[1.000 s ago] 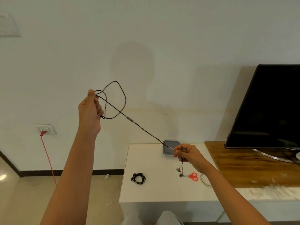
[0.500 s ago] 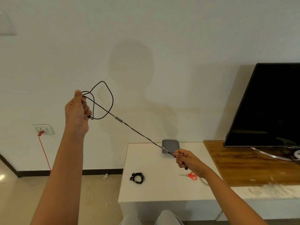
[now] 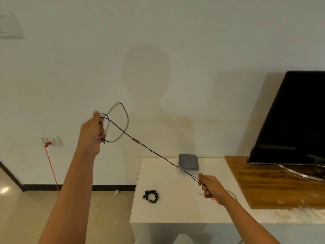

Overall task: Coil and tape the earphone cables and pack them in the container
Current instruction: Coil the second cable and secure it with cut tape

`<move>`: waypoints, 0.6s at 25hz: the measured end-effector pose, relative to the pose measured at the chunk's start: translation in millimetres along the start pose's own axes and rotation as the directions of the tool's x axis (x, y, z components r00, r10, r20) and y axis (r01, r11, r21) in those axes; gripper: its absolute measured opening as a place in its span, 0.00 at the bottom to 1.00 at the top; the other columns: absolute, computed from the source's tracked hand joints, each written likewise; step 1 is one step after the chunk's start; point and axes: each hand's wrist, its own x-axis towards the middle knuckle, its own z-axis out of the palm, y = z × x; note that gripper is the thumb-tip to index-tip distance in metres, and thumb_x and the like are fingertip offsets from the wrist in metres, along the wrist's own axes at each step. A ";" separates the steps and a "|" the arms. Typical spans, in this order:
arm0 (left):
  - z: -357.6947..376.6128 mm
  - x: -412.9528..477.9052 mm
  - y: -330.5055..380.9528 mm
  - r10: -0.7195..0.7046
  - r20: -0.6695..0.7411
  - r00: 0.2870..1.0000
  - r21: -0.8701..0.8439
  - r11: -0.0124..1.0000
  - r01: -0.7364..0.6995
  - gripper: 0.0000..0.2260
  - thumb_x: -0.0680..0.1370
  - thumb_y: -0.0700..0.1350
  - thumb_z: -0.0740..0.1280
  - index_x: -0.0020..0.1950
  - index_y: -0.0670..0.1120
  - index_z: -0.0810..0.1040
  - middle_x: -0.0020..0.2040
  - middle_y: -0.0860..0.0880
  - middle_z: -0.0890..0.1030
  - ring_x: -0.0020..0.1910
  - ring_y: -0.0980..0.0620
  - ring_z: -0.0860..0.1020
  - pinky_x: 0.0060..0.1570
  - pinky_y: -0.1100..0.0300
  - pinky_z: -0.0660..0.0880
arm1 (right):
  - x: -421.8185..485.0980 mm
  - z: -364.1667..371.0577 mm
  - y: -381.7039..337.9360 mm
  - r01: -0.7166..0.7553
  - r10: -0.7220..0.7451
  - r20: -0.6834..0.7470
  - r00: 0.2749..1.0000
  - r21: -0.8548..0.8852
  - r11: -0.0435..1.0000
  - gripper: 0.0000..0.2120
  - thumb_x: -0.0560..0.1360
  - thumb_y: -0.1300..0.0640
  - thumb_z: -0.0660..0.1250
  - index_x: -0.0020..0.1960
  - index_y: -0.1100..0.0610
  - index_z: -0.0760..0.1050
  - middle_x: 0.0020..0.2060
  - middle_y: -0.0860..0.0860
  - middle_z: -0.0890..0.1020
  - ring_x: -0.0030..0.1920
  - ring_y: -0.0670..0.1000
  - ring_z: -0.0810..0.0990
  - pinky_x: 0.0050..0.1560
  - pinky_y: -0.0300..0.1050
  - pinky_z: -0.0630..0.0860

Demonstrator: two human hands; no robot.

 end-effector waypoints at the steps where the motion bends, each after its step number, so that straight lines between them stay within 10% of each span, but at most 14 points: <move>1: 3.4 -0.1 -10.6 -0.034 0.032 0.999 0.060 0.998 0.032 0.17 0.82 0.52 0.58 0.35 0.47 0.71 0.21 0.57 0.65 0.17 0.60 0.58 0.16 0.68 0.55 | 5.8 0.1 7.1 -0.054 0.054 -0.067 0.996 0.005 0.999 0.20 0.79 0.45 0.58 0.39 0.60 0.72 0.23 0.51 0.70 0.22 0.47 0.64 0.26 0.39 0.69; 7: 17.8 0.4 -89.4 -0.236 0.151 0.960 0.336 0.926 0.175 0.15 0.83 0.47 0.56 0.44 0.43 0.77 0.30 0.52 0.68 0.23 0.58 0.61 0.21 0.68 0.59 | 37.0 -0.2 50.8 -0.347 0.361 -0.083 0.929 0.142 0.927 0.13 0.79 0.53 0.61 0.42 0.61 0.72 0.28 0.53 0.74 0.26 0.48 0.70 0.32 0.42 0.77; 15: 6.8 21.1 -124.5 -0.233 0.027 0.972 0.296 0.931 0.215 0.13 0.82 0.45 0.57 0.41 0.44 0.75 0.32 0.51 0.68 0.27 0.56 0.61 0.25 0.65 0.58 | 52.8 -17.6 81.8 -0.430 0.447 -0.121 0.886 0.141 0.892 0.08 0.77 0.66 0.60 0.39 0.61 0.72 0.24 0.53 0.75 0.17 0.43 0.67 0.23 0.35 0.73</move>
